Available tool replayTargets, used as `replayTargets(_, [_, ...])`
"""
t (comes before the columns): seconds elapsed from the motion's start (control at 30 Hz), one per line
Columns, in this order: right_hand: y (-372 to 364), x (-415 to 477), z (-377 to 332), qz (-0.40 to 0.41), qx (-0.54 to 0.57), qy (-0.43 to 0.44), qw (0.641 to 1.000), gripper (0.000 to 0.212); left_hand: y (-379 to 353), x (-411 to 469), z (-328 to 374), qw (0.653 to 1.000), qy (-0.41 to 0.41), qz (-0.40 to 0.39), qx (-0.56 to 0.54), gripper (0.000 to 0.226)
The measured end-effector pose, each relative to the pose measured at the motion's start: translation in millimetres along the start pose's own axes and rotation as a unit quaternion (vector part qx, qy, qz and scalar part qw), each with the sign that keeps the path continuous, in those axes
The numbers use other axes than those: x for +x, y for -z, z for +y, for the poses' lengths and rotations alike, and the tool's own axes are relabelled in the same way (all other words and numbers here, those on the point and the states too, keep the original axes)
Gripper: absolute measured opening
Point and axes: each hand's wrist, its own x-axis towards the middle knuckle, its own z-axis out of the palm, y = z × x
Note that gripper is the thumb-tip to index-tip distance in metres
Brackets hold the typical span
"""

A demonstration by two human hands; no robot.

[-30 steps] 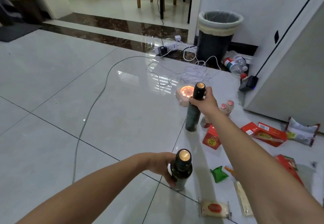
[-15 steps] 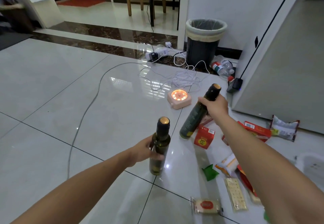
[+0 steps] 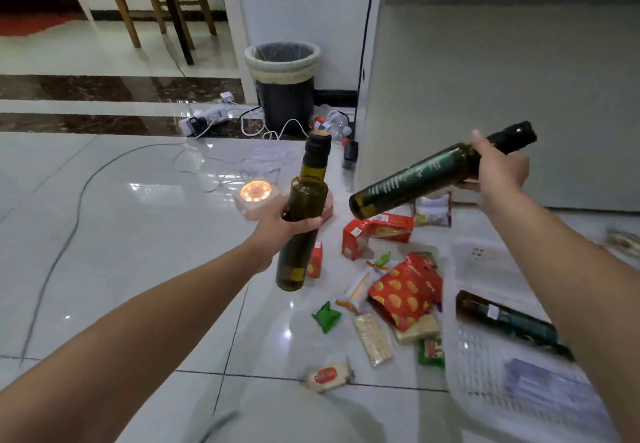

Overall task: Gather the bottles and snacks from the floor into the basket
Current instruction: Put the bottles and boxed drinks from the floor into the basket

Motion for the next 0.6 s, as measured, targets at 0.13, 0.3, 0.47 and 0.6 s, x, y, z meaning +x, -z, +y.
replayTargets(0.13, [108.9, 26.0, 8.1, 0.097, 0.019, -0.020, 0.995, 0.044, -74.6, 5.7, 33.0, 0.997, -0.031, -0.060, 0.030, 0.059])
replayTargets(0.3, [245.8, 37.9, 57.7, 0.220, 0.043, -0.097, 0.970, 0.065, -175.3, 8.0, 65.3, 0.983, -0.062, -0.161, 0.060, 0.037])
replayTargets(0.47, [318.9, 35.3, 103.7, 0.259, 0.027, -0.179, 0.949, 0.059, -269.6, 4.6, 91.2, 0.947, -0.121, -0.234, 0.183, 0.051])
replayTargets(0.6, [331.3, 27.8, 139.2, 0.248, 0.019, -0.252, 0.935, 0.061, -328.3, -4.9, 86.8, 0.898, -0.163, -0.283, 0.293, 0.053])
